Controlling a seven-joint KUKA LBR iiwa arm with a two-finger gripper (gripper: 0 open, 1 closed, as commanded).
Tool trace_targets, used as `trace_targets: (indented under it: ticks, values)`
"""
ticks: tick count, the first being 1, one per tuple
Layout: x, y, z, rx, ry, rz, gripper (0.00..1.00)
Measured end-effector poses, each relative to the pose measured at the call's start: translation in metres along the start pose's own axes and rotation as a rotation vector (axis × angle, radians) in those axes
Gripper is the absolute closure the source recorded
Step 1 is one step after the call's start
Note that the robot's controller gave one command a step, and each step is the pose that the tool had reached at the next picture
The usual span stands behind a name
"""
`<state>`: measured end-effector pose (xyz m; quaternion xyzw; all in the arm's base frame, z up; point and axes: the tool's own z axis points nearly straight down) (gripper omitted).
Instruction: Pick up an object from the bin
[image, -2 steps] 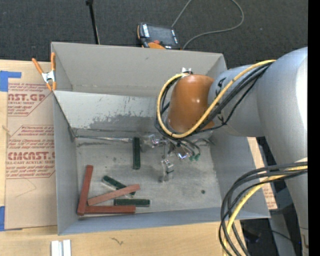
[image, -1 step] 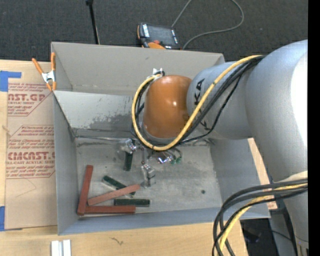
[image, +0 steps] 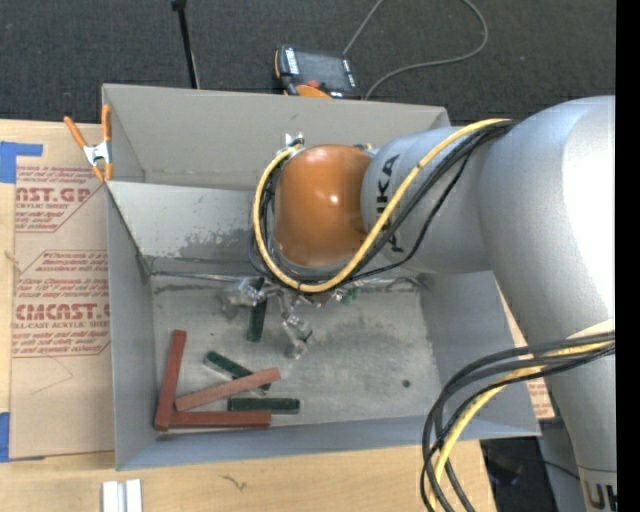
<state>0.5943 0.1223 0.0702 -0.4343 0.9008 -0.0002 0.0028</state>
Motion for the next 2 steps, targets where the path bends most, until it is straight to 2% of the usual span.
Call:
trace_targets:
  ticks: [1,2]
  values:
    - [0.0,0.0,-0.001,0.0,-0.001,0.002,1.0]
    - [0.024,0.009,-0.146,0.002,-0.003,-0.18,1.0]
